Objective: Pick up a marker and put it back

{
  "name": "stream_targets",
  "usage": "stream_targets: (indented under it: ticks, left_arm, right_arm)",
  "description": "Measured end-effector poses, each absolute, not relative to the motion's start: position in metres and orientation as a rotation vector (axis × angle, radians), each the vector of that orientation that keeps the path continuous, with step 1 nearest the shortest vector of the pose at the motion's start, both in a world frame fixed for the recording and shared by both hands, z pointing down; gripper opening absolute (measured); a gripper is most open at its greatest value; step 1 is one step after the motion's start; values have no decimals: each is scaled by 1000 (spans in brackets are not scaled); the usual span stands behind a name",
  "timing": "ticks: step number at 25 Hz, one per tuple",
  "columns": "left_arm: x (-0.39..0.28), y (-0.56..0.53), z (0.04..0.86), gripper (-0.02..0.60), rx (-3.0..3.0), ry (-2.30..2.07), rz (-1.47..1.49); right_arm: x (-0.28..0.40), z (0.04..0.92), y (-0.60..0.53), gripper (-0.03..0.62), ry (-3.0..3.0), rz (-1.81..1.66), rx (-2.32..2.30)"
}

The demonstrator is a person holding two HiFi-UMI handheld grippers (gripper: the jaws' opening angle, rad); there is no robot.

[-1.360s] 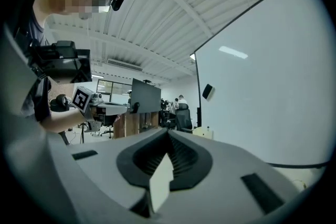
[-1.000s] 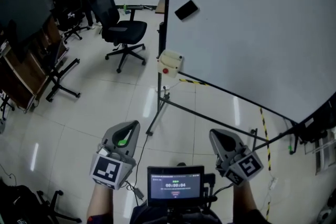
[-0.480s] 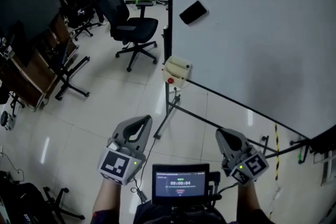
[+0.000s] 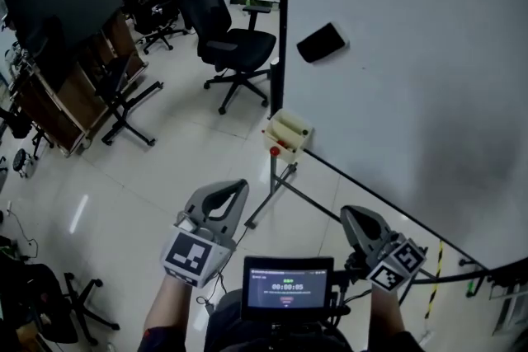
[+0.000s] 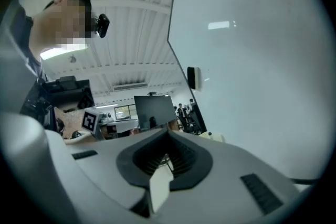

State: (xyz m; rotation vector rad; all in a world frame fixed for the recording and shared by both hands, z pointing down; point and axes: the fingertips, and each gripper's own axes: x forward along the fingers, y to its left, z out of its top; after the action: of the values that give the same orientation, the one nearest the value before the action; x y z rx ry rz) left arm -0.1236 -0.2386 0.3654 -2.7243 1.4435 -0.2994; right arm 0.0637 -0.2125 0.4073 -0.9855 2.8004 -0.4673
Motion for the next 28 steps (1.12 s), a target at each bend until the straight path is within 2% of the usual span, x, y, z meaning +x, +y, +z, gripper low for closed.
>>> stream_targets:
  ticks: [7, 21, 28]
  left_arm:
    - [-116, -288, 385, 0, -2759, 1409, -348]
    - [-117, -427, 408, 0, -2889, 1063, -332]
    - [-86, -447, 431, 0, -2965, 854, -356]
  right_arm:
    - [63, 420, -263, 15, 2897, -366, -1121]
    - [28, 418, -360, 15, 2865, -281, -1428]
    - [26, 419, -369, 15, 2867, -210, -1556]
